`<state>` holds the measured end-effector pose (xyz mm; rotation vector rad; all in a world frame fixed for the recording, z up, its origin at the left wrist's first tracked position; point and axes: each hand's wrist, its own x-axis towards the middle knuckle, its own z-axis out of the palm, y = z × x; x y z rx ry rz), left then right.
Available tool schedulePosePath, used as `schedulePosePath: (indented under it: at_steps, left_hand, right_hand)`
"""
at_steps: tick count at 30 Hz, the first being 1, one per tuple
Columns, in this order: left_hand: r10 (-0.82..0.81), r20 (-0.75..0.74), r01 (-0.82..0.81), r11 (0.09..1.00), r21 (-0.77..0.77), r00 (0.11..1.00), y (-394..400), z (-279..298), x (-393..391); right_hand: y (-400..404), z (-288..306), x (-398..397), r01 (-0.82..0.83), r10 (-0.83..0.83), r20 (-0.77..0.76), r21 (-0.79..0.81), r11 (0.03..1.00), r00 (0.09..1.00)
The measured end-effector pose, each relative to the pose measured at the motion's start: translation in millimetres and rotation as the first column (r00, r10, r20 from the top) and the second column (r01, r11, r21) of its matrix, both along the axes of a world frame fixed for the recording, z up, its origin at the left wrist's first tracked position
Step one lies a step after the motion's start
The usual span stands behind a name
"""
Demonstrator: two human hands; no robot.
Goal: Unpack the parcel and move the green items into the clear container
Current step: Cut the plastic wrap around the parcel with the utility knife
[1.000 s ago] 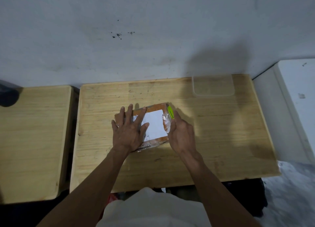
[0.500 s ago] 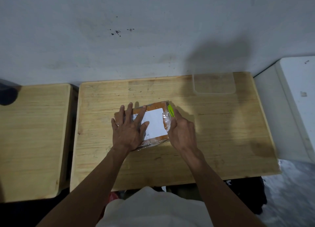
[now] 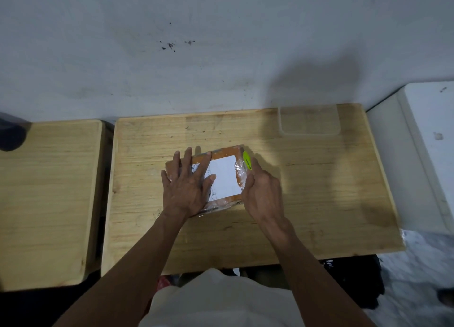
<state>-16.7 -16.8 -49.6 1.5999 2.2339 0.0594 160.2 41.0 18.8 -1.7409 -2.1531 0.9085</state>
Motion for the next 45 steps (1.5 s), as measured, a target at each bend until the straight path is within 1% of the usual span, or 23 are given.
schedulePosePath:
  at_steps: [11,17,21,26,29,35,40,45]
  left_hand:
    - [-0.002,0.000,0.002,1.000,0.012,1.000,0,-1,-1]
    - [0.000,0.003,0.000,1.000,0.018,1.000,-1,-2,0]
    - [-0.002,-0.009,0.002,1.000,-0.002,1.000,0,-1,0]
    - [0.005,0.004,-0.005,1.000,-0.007,1.000,1,-1,0]
    - [0.000,-0.010,0.000,1.000,0.003,1.000,0,-2,0]
    - [-0.003,-0.009,0.003,1.000,0.014,1.000,0,-5,-1]
    - [0.008,0.014,-0.008,1.000,0.014,1.000,-1,-5,-1]
    - [0.010,0.009,-0.010,1.000,0.001,1.000,1,-4,0]
  right_hand:
    - [-1,-1,-3,-0.007,0.007,0.058,0.000,1.000,0.998]
    - [-3,-4,-8,-0.023,0.021,0.181,0.009,1.000,0.983]
    - [-11,3,-5,-0.022,0.025,0.200,-0.018,1.000,0.979]
    - [-15,0,-4,-0.041,0.039,0.232,0.003,0.999,0.972]
    - [-12,-2,-3,-0.048,0.049,0.227,-0.007,0.999,0.973]
    - [-7,-1,3,-0.032,0.033,0.142,-0.008,0.999,0.989]
    - [-7,0,1,-0.046,0.049,0.162,-0.022,0.999,0.986]
    - [-7,0,-3,-0.037,0.045,0.225,-0.040,0.999,0.973]
